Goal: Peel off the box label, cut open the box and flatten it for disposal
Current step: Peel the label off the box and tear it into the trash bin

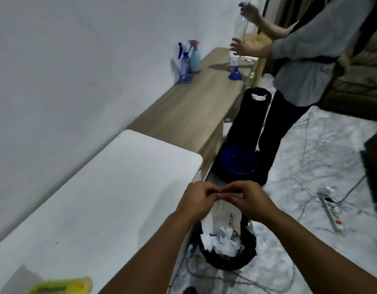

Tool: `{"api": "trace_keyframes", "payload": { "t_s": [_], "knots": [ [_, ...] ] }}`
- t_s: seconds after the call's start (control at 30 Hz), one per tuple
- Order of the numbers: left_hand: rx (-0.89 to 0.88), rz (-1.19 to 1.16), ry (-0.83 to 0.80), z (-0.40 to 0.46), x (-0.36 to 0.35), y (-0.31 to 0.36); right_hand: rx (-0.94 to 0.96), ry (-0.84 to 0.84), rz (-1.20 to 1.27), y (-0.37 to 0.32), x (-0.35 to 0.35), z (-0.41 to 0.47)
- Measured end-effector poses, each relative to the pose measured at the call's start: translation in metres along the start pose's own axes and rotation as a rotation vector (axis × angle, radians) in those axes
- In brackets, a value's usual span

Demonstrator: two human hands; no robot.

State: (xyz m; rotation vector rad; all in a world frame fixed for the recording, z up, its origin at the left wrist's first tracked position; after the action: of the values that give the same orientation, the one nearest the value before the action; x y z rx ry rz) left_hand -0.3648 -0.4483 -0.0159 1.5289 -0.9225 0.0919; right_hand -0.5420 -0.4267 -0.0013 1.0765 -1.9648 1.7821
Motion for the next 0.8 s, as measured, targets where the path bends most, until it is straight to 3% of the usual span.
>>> {"api": "trace_keyframes", "payload": {
  "t_s": [0.3, 0.43, 0.53, 0.8],
  "knots": [
    [0.025, -0.150, -0.138, 0.030, -0.004, 0.001, -0.030, 0.261, -0.109, 0.000, -0.001, -0.006],
    [0.144, -0.216, -0.044, 0.047, 0.001, -0.011, 0.115, 0.306, -0.178, -0.002, -0.001, -0.006],
    [0.219, -0.368, -0.028, 0.055, 0.004, -0.019, 0.069, 0.362, 0.086, -0.002, 0.003, -0.012],
    [0.229, -0.198, 0.200, 0.069, 0.008, -0.020, 0.006, 0.710, 0.741, 0.035, 0.055, -0.034]
  ]
}}
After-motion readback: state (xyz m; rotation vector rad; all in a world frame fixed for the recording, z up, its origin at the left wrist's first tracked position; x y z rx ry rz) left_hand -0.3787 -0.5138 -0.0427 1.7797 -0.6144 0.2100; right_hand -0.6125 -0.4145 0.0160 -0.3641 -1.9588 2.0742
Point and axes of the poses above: each hand's wrist, its own z-axis towards the middle knuckle, its own x-axis out of the back of the hand, y = z × x, the point moved 1 cm from there along z, towards the middle knuckle, and after that the axes turned 10 degrees about -y, right-handed, at the moved point
